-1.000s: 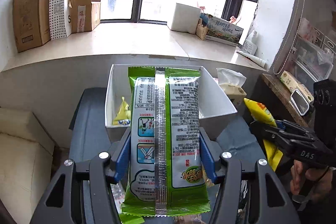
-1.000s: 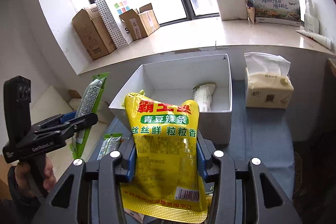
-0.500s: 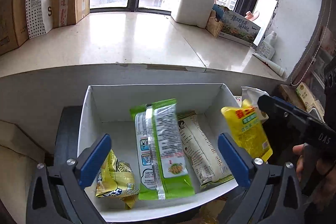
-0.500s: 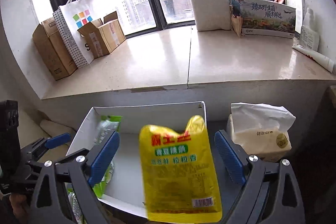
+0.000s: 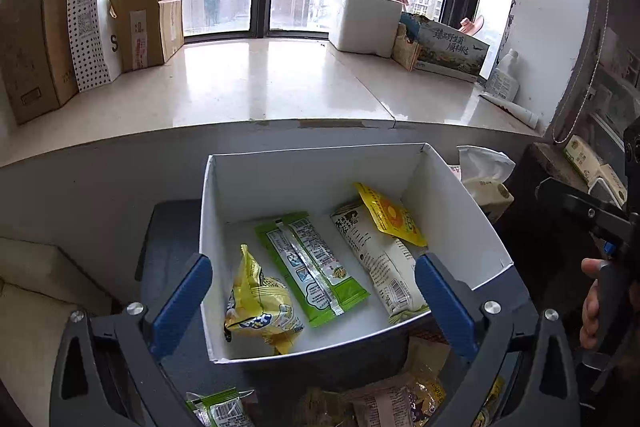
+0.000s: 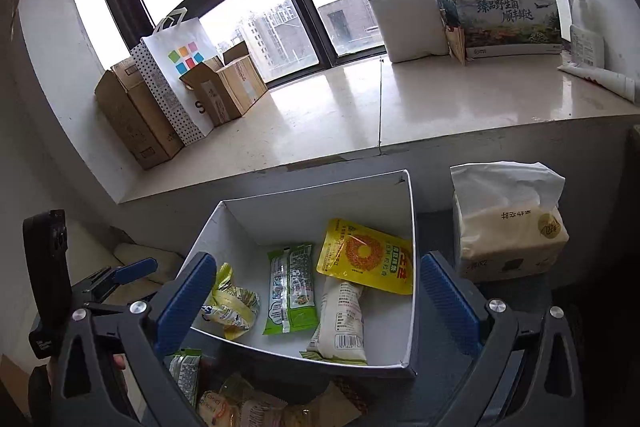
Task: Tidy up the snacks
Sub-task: 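Lower both packets into the white box and open both tools, then grasp the dark chip bag with the right tool while the left grasps a green wafer pack, then lower both packets into the white box and open both tools, then grasp the round jelly cup with the right tool while the left grasps the orange flatbread pack, then carry the jelly cup and orange pack into the white box while opening both tools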
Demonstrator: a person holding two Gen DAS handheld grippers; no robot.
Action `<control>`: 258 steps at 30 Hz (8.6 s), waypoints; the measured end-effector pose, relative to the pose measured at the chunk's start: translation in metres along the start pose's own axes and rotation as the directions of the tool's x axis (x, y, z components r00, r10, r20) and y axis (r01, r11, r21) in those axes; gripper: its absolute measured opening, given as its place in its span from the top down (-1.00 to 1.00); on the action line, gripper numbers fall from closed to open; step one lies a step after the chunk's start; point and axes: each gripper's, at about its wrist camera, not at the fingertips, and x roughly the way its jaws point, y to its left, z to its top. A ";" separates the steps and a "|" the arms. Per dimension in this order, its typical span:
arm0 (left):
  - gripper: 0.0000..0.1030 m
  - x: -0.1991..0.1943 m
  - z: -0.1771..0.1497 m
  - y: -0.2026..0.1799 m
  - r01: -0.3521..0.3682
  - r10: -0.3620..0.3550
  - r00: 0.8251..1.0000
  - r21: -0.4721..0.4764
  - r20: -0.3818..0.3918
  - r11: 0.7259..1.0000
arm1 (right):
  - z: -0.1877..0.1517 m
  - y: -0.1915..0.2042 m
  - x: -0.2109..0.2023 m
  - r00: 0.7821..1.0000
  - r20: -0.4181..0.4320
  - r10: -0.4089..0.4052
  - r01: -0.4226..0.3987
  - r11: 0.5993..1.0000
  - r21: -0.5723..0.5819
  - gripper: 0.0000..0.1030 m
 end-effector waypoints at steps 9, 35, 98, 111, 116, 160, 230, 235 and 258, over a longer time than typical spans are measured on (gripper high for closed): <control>-1.00 -0.087 -0.060 -0.019 -0.053 0.039 0.994 0.141 0.102 0.989 | -0.063 0.011 -0.076 0.996 0.019 0.091 -0.090 0.995 -0.050 -1.00; -1.00 -0.138 -0.234 -0.027 -0.010 0.010 1.000 0.016 0.004 1.000 | -0.262 0.022 -0.113 0.978 -0.127 -0.164 0.124 0.953 -0.277 -1.00; -0.30 -0.001 -0.181 0.044 -0.245 0.202 0.958 -0.215 -0.202 0.945 | -0.255 0.001 -0.116 0.959 -0.188 -0.214 0.196 0.975 -0.108 -0.24; -0.30 -0.079 -0.146 0.004 -0.159 0.156 0.987 -0.145 -0.034 0.977 | -0.236 0.012 -0.118 0.972 -0.150 -0.182 0.164 0.978 -0.125 -0.24; -0.31 -0.107 -0.115 -0.016 -0.111 0.114 0.993 -0.095 0.030 0.989 | -0.199 0.020 -0.117 0.987 -0.090 -0.136 0.123 0.983 -0.136 -0.24; -1.00 -0.059 -0.025 0.012 -0.080 0.081 0.996 -0.026 0.024 0.996 | -0.004 0.021 -0.013 1.000 -0.027 -0.008 0.006 0.998 -0.070 -1.00; -1.00 -0.066 -0.206 0.040 -0.118 0.101 0.985 -0.118 -0.141 0.986 | -0.233 0.025 -0.058 0.973 -0.189 -0.134 0.105 0.982 -0.157 0.02; -1.00 -0.027 -0.194 0.061 -0.147 0.116 0.974 -0.156 -0.194 0.977 | -0.235 0.021 -0.069 0.976 -0.182 -0.120 0.099 0.988 -0.122 0.02; -0.18 0.018 -0.180 0.085 -0.133 0.090 0.965 -0.166 -0.245 0.977 | -0.252 0.029 -0.056 0.969 -0.225 -0.106 0.075 0.987 -0.146 0.02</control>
